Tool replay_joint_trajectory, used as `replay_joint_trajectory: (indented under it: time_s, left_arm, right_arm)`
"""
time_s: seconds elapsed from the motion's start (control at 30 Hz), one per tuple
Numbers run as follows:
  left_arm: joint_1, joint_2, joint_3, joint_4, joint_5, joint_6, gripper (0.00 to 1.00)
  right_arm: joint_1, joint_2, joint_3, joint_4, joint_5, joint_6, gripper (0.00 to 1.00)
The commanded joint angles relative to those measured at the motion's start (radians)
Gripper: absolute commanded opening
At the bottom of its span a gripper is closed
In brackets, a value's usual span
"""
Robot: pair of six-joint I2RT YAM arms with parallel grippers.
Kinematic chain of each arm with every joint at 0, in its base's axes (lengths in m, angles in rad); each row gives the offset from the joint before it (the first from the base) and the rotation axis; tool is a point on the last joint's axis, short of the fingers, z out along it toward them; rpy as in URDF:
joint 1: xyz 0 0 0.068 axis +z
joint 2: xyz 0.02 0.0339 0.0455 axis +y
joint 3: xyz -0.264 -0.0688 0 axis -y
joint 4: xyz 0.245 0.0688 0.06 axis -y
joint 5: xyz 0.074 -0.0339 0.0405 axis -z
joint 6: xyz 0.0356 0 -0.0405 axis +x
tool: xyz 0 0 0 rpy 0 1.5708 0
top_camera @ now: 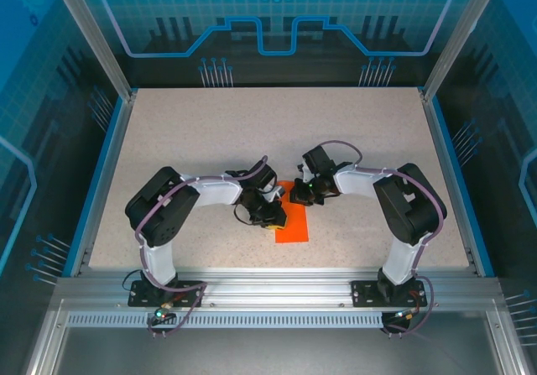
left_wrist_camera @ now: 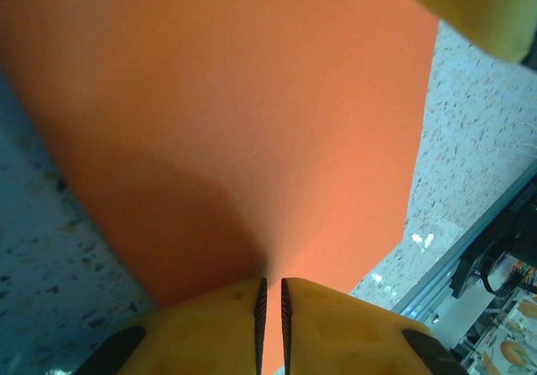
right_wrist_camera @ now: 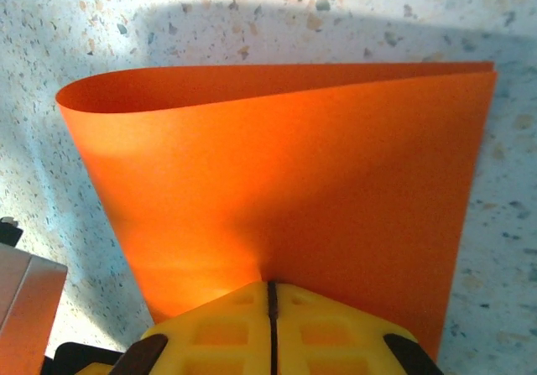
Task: Fold a paper plane with a square sheet of paper (fold left side to right side)
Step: Hold the square sheet of paper at the center of the table.
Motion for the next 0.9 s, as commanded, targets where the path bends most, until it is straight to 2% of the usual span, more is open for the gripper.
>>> replay_joint_trajectory:
  time_s: [0.0, 0.33, 0.53, 0.67, 0.87]
  left_arm:
    - [-0.014, 0.012, -0.04, -0.003, -0.007, -0.045, 0.18]
    - [-0.019, -0.002, -0.07, -0.012, -0.03, -0.062, 0.17]
    - [-0.025, -0.004, -0.064, -0.023, -0.039, -0.057, 0.17]
    - [-0.028, -0.01, -0.064, -0.023, -0.045, -0.058, 0.16]
    - [-0.031, -0.015, -0.062, -0.025, -0.049, -0.059, 0.16]
  right_arm:
    - [-0.005, 0.007, 0.0, -0.047, 0.039, -0.034, 0.1]
    - [0.006, -0.187, 0.041, -0.2, 0.09, -0.127, 0.16]
    - [0.052, -0.296, -0.034, -0.265, 0.039, -0.127, 0.12]
    - [0.102, -0.297, -0.107, -0.229, 0.009, -0.076, 0.1]
    - [0.135, -0.235, -0.176, -0.163, 0.029, -0.016, 0.08]
